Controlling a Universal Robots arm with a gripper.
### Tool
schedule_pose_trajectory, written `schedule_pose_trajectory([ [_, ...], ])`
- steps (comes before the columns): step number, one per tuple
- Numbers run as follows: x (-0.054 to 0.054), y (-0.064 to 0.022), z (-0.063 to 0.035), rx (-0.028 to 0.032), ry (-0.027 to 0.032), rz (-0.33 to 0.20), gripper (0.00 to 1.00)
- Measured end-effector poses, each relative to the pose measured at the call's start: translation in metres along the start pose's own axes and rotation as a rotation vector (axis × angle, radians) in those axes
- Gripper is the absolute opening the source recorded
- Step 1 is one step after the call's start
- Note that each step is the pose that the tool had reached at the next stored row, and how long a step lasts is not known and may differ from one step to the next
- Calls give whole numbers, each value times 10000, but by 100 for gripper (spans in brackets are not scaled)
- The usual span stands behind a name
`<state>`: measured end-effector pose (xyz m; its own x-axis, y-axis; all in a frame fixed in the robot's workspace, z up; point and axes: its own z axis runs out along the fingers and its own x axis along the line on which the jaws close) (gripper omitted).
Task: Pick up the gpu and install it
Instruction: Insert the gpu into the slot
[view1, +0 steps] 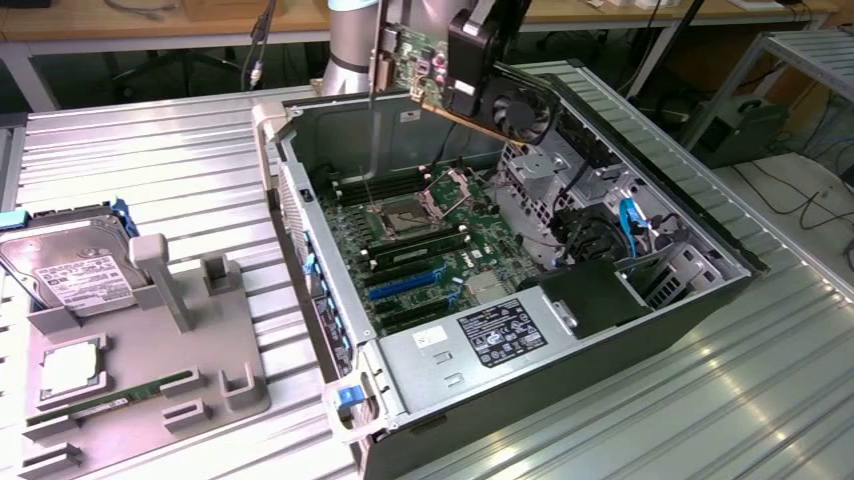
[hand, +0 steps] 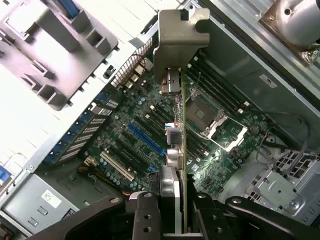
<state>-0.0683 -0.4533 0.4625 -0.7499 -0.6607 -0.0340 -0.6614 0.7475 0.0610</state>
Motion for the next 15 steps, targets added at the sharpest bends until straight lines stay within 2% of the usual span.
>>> schedule_pose_trajectory([
  [5, 1, -1, 19, -42, 74, -1223, 29],
  [15, 2, -3, 48, -107, 192, -3153, 29],
])
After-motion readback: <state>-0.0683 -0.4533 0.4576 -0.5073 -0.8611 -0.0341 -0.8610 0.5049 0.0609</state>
